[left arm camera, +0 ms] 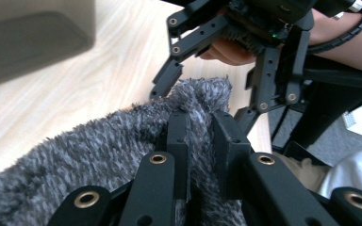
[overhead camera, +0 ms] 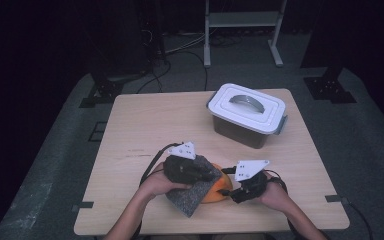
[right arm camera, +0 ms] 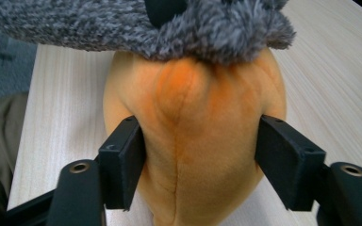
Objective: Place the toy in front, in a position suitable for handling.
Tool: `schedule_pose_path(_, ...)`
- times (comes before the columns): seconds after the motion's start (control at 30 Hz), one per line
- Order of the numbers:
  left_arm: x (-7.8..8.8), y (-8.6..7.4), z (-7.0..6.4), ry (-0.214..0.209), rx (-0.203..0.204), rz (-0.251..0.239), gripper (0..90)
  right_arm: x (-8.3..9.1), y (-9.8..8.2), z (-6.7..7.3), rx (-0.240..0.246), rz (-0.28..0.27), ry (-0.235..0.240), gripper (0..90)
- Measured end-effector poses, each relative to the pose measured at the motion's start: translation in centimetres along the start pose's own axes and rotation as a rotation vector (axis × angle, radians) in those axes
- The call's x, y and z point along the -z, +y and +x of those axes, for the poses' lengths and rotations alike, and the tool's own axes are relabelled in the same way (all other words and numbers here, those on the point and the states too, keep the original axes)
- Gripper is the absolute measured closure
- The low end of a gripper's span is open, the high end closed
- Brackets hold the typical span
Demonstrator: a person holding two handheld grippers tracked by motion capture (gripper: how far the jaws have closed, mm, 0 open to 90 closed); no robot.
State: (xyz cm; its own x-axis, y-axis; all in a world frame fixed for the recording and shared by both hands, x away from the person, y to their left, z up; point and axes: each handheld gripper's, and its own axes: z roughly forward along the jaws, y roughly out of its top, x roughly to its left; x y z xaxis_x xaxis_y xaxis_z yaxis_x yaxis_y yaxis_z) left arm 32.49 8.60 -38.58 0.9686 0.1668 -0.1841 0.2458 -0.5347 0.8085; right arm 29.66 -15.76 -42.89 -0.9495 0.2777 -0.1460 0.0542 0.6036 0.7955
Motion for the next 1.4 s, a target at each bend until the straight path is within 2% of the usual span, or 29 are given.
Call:
schedule_pose_path(0.13,0.6,-0.1,-0.1,0.023,-0.013,-0.003,78.5,0.1,0.0,0.3,0.036,-0.006,0.002,47.6)
schedule_pose_path(0.23,1.3,-0.5,0.2,0.043,-0.016,0.003,78.5,0.2,-0.3,0.2,0.043,-0.017,0.006,51.2)
schedule_pose_path(0.4,2.9,-2.1,1.5,0.076,0.04,-0.007,78.5,0.4,-0.6,-0.2,0.034,-0.016,-0.001,51.8)
schedule_pose_path(0.47,3.2,-2.3,1.6,0.08,0.054,-0.017,78.5,0.3,-0.4,-0.1,0.041,-0.016,-0.006,51.9)
schedule_pose_path(0.57,3.3,-2.2,1.5,0.08,0.048,-0.017,78.5,0.2,-0.2,0.0,0.056,-0.013,-0.01,52.3)
schedule_pose_path(0.7,3.2,-0.6,1.5,0.06,0.04,-0.076,78.6,0.3,-0.3,0.4,0.085,-0.011,-0.012,52.8)
schedule_pose_path(0.8,2.7,0.2,1.5,0.06,0.025,-0.063,78.6,0.3,-0.2,0.6,0.112,-0.009,-0.017,52.8)
schedule_pose_path(0.9,2.0,-0.1,1.7,0.07,0.023,-0.013,78.5,0.4,-0.4,0.4,0.092,-0.01,-0.016,52.4)
schedule_pose_path(1.0,1.9,-0.9,1.8,0.05,0.056,-0.043,78.5,0.5,-0.8,0.0,0.052,-0.016,0.003,49.8)
schedule_pose_path(1.1,1.7,-1.4,1.7,0.043,0.079,-0.04,78.5,0.4,-0.8,-0.4,-0.012,-0.019,0.03,38.4)
schedule_pose_path(1.23,1.7,-1.7,1.4,0.029,0.074,-0.049,78.5,0.5,-0.3,-0.1,-0.09,-0.035,0.063,26.9)
schedule_pose_path(1.27,1.6,-1.7,1.3,0.023,0.075,-0.05,78.6,0.5,-0.2,0.0,-0.111,-0.046,0.07,26.4)
schedule_pose_path(1.37,1.1,-1.7,0.8,0.001,0.072,-0.045,78.5,0.0,0.1,0.1,-0.11,-0.03,0.057,26.5)
schedule_pose_path(1.4,1.0,-1.7,0.7,-0.008,0.072,-0.045,78.6,-0.1,0.1,0.1,-0.115,-0.027,0.051,29.2)
